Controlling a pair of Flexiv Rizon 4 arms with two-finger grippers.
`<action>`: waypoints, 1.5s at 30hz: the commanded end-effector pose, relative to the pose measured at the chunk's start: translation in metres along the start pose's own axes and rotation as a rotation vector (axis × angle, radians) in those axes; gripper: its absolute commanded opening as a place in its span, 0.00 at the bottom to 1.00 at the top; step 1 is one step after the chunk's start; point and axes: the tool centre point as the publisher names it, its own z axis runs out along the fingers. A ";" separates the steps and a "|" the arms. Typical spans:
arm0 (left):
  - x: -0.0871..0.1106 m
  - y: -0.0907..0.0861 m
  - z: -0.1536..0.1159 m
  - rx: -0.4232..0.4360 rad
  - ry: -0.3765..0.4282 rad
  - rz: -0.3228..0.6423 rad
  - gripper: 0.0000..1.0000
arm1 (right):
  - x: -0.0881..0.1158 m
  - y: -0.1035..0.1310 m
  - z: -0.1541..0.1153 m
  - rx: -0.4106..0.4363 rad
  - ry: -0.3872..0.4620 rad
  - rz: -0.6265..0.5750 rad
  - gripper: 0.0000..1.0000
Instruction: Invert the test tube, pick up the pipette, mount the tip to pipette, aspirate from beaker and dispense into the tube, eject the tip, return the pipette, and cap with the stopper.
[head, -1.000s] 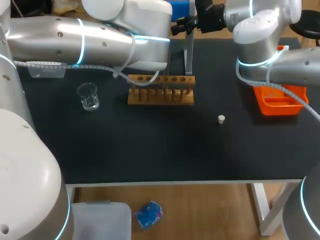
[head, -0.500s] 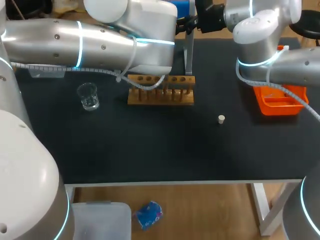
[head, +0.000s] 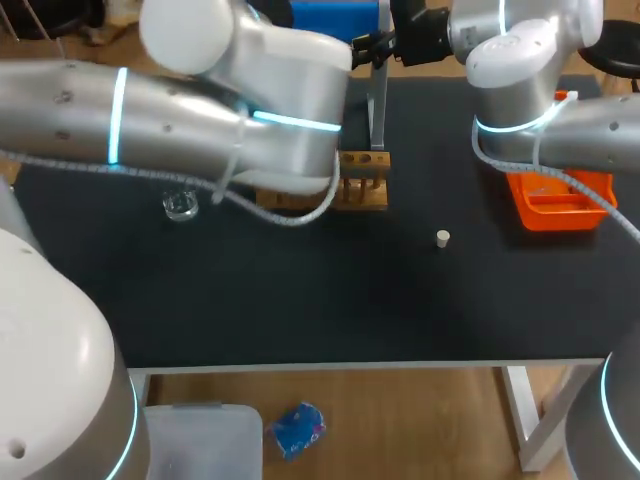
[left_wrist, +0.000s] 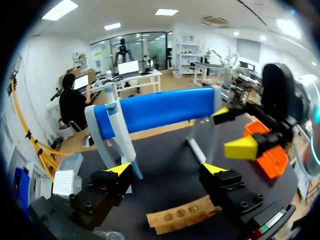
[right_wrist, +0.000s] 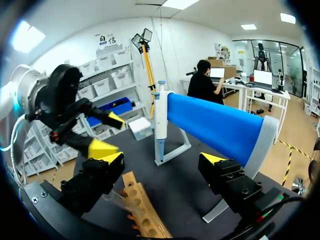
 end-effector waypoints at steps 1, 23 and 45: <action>-0.001 0.018 -0.046 0.023 0.239 0.067 0.87 | 0.000 0.001 -0.001 0.005 0.003 0.000 1.00; 0.031 0.037 -0.068 0.107 0.442 0.314 1.00 | 0.000 0.001 -0.001 0.005 0.003 0.000 1.00; 0.025 0.035 -0.067 0.150 0.528 0.406 1.00 | 0.004 -0.010 -0.018 0.004 0.013 0.000 1.00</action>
